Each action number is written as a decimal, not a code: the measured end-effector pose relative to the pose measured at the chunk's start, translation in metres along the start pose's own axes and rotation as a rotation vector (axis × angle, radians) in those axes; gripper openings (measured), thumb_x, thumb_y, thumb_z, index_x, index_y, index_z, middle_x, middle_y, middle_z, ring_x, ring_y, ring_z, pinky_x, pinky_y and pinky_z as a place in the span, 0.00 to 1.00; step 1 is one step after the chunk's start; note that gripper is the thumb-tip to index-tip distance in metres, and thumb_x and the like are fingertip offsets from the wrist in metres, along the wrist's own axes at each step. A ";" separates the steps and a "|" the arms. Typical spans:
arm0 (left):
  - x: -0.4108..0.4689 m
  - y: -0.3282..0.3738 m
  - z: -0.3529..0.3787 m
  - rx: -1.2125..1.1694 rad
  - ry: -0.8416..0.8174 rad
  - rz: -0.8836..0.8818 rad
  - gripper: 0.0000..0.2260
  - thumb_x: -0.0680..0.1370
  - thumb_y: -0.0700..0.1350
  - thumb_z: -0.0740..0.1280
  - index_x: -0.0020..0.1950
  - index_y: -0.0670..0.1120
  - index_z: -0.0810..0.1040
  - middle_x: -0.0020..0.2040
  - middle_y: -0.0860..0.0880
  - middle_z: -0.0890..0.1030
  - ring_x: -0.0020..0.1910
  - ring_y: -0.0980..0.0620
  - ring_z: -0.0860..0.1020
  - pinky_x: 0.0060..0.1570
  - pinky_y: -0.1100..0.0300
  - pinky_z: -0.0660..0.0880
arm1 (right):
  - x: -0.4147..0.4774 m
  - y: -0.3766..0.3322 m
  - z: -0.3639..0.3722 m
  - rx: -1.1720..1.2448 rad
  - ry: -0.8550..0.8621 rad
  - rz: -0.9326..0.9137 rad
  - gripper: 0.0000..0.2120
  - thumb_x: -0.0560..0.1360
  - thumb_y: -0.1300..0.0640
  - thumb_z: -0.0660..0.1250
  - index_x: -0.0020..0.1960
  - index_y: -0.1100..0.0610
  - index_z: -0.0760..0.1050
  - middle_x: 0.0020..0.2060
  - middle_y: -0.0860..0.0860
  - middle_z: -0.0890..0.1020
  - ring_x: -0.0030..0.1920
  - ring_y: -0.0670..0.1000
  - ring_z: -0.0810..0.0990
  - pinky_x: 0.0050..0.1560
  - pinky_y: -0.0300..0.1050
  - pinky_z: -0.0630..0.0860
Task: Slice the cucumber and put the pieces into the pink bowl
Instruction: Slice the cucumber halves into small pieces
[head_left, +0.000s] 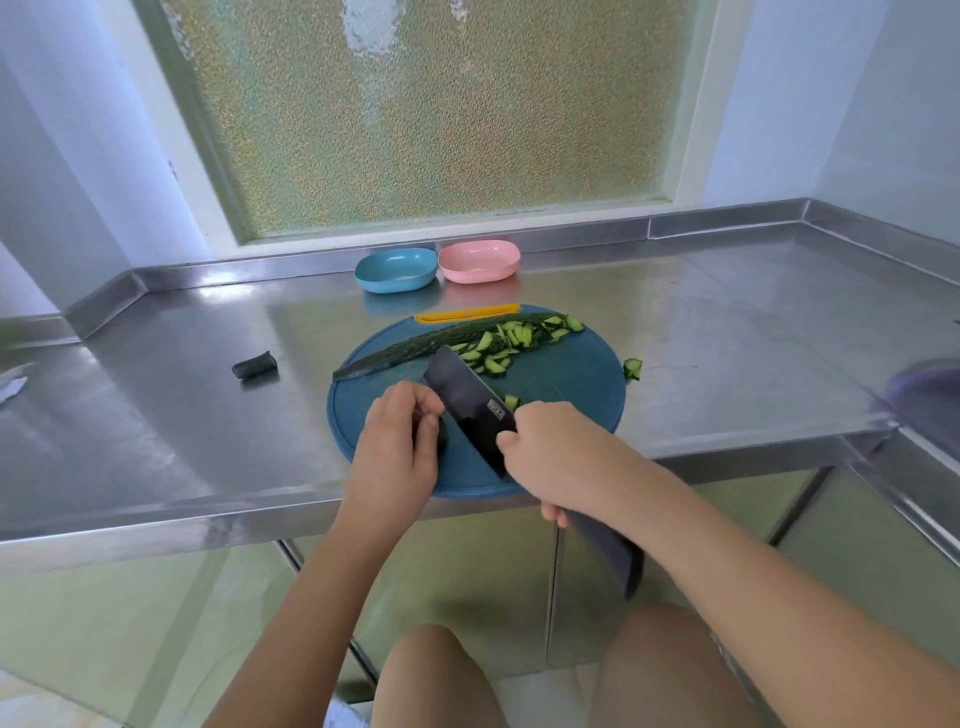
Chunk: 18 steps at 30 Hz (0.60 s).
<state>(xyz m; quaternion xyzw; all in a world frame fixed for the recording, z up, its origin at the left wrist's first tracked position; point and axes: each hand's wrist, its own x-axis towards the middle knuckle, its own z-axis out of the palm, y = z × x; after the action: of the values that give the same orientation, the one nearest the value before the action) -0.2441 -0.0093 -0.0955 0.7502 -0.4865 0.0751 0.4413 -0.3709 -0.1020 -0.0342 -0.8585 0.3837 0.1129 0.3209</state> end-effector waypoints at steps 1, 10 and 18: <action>0.000 0.000 0.000 -0.002 0.002 -0.001 0.08 0.77 0.34 0.60 0.45 0.47 0.70 0.42 0.53 0.74 0.44 0.52 0.71 0.43 0.71 0.65 | 0.004 0.005 -0.001 -0.065 -0.032 -0.020 0.16 0.83 0.58 0.50 0.47 0.67 0.72 0.20 0.55 0.75 0.17 0.47 0.72 0.16 0.35 0.67; -0.001 0.000 0.000 -0.018 0.001 -0.004 0.08 0.77 0.34 0.60 0.45 0.48 0.69 0.42 0.53 0.74 0.44 0.57 0.72 0.44 0.73 0.65 | 0.030 0.029 -0.052 -0.302 0.286 -0.220 0.12 0.82 0.51 0.53 0.48 0.58 0.68 0.36 0.52 0.74 0.27 0.51 0.76 0.24 0.40 0.70; 0.000 -0.002 0.002 0.009 0.024 0.011 0.10 0.77 0.35 0.60 0.45 0.50 0.68 0.43 0.56 0.72 0.45 0.57 0.70 0.45 0.73 0.64 | 0.035 0.016 -0.065 -0.474 0.388 -0.358 0.13 0.82 0.52 0.53 0.43 0.57 0.66 0.32 0.48 0.67 0.38 0.54 0.71 0.30 0.45 0.59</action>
<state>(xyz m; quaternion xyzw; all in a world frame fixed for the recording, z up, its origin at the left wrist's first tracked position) -0.2430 -0.0099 -0.0978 0.7485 -0.4851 0.0887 0.4433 -0.3622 -0.1722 -0.0078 -0.9682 0.2444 -0.0245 0.0487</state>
